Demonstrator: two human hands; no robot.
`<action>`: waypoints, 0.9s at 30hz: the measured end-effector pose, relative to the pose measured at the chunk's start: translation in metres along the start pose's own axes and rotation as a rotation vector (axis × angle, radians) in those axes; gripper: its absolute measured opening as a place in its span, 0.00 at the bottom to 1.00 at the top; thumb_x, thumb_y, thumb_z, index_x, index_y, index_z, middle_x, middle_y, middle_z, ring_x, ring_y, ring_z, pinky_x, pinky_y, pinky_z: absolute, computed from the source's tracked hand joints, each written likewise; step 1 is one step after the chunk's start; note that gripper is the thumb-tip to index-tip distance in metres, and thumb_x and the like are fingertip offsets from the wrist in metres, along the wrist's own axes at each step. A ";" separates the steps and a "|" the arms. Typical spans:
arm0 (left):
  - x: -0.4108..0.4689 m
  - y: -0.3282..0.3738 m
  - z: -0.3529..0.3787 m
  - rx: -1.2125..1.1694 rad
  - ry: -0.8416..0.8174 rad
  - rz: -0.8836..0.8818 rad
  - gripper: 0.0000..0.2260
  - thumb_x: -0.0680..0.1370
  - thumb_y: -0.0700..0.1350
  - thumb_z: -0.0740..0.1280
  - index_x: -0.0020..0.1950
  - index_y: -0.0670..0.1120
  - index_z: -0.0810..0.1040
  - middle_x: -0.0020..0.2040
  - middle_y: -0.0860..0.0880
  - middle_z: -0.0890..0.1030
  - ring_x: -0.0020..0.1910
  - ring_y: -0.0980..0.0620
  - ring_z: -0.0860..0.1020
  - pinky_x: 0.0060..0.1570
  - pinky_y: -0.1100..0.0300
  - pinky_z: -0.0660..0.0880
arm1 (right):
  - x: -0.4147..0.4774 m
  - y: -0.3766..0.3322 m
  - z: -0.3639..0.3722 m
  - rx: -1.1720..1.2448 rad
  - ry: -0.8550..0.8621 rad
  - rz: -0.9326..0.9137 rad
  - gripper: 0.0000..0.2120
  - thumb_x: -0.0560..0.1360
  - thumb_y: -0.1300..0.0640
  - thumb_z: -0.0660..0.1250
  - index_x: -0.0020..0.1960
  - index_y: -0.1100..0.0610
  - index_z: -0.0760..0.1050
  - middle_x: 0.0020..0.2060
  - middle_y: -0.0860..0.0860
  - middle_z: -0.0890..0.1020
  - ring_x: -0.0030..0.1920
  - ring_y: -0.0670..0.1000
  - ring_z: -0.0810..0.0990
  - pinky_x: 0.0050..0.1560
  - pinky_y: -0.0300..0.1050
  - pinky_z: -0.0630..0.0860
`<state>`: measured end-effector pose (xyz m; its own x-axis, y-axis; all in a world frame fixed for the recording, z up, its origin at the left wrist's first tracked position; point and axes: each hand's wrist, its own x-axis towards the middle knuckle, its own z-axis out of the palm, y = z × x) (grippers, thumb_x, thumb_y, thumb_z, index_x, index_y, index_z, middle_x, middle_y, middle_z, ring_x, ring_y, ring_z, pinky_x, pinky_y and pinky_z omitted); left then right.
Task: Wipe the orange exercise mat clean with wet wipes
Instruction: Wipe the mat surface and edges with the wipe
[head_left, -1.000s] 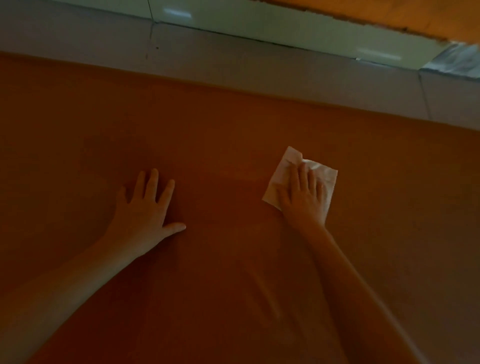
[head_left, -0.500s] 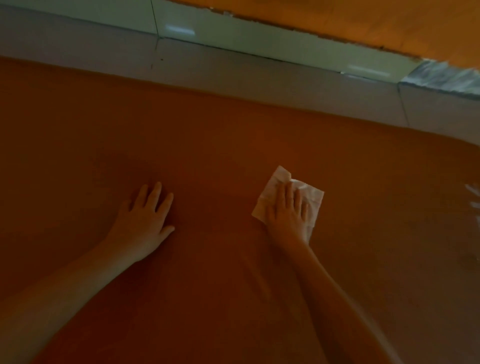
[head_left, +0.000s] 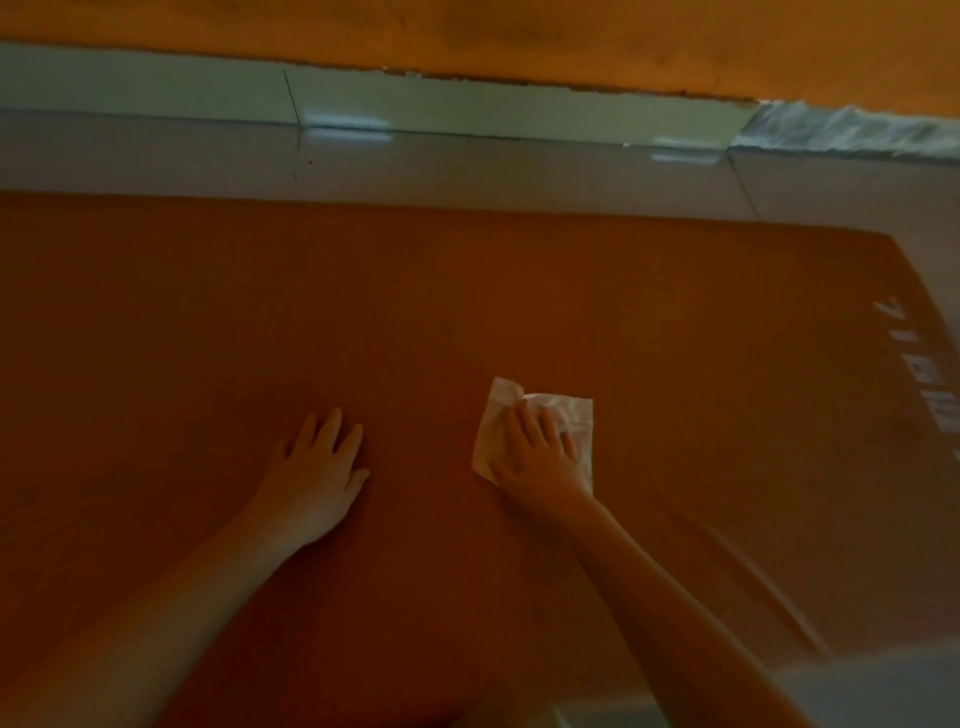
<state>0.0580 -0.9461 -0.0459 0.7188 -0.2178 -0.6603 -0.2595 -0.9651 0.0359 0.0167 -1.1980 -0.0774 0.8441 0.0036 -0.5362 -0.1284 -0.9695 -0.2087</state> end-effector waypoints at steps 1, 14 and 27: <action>-0.001 0.002 -0.001 -0.003 -0.006 0.004 0.29 0.83 0.59 0.48 0.80 0.50 0.43 0.79 0.46 0.37 0.78 0.43 0.40 0.75 0.44 0.46 | -0.007 -0.007 0.005 -0.011 -0.031 -0.065 0.31 0.82 0.43 0.48 0.78 0.52 0.38 0.77 0.51 0.37 0.76 0.56 0.34 0.73 0.56 0.36; -0.032 0.027 0.016 -0.141 0.020 0.078 0.29 0.82 0.61 0.49 0.80 0.49 0.47 0.80 0.49 0.42 0.78 0.43 0.42 0.75 0.41 0.46 | -0.064 -0.018 -0.016 -0.050 -0.235 -0.110 0.30 0.82 0.45 0.53 0.79 0.52 0.45 0.78 0.50 0.42 0.77 0.54 0.39 0.74 0.56 0.41; -0.037 0.031 0.010 -0.151 0.004 0.042 0.27 0.82 0.59 0.51 0.79 0.48 0.54 0.79 0.47 0.50 0.78 0.44 0.50 0.74 0.41 0.53 | -0.092 0.035 -0.049 -0.098 -0.293 -0.044 0.31 0.82 0.45 0.54 0.79 0.51 0.45 0.78 0.51 0.44 0.77 0.55 0.43 0.74 0.56 0.47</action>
<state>0.0168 -0.9661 -0.0283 0.7116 -0.2590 -0.6531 -0.1898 -0.9659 0.1763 -0.0403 -1.2441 0.0048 0.6602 0.1030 -0.7440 -0.0321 -0.9858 -0.1649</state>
